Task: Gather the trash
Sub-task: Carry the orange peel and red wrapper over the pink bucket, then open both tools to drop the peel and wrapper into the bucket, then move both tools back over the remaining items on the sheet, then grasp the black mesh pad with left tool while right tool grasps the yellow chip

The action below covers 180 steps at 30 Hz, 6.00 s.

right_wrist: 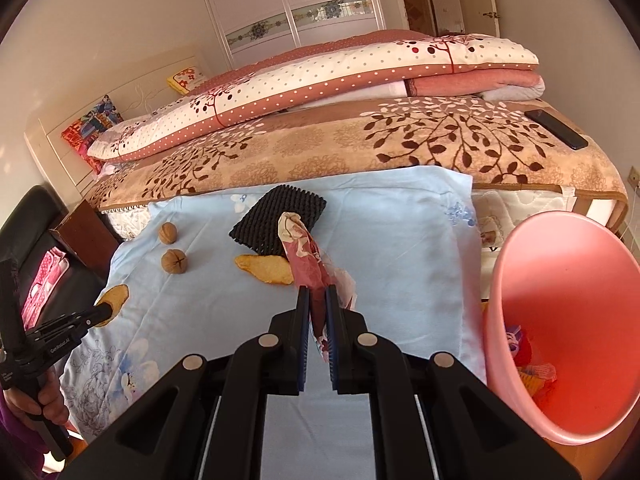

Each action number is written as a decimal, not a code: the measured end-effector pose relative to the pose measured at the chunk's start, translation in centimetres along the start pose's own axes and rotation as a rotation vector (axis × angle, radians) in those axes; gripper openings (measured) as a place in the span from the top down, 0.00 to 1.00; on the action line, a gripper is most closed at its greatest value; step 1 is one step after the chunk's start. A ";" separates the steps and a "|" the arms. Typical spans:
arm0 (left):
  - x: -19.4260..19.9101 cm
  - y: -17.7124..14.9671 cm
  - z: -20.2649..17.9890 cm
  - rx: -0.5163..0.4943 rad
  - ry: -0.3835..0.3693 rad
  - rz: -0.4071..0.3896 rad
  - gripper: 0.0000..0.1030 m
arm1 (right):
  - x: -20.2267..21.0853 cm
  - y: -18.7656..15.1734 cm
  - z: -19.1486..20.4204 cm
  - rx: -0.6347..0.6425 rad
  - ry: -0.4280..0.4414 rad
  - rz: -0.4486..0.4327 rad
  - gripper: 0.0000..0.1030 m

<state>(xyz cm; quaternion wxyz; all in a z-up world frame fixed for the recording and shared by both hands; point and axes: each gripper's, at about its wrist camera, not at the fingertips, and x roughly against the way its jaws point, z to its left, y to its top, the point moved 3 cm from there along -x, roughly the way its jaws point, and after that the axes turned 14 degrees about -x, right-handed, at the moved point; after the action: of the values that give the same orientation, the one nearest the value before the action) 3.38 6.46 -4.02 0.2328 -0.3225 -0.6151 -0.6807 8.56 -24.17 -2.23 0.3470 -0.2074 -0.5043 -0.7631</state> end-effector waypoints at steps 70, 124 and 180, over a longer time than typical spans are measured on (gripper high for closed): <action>-11.2 11.1 -34.8 -0.525 -0.492 -0.073 0.93 | 3.8 3.1 -18.7 -0.332 -0.382 -0.172 0.92; -3.7 10.2 -21.4 -0.331 -0.340 -0.115 0.71 | 11.1 1.4 -10.8 -0.324 -0.276 -0.301 0.49; -8.3 8.5 -2.9 -0.047 -0.130 0.003 0.71 | -13.7 -0.4 4.2 -0.011 -0.037 0.176 0.89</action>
<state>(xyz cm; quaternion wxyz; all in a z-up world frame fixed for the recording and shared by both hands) 14.72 1.80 -4.29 0.1858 -0.3722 -0.6123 -0.6723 17.36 -15.83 -9.85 0.4022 -0.2666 -0.4863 -0.7285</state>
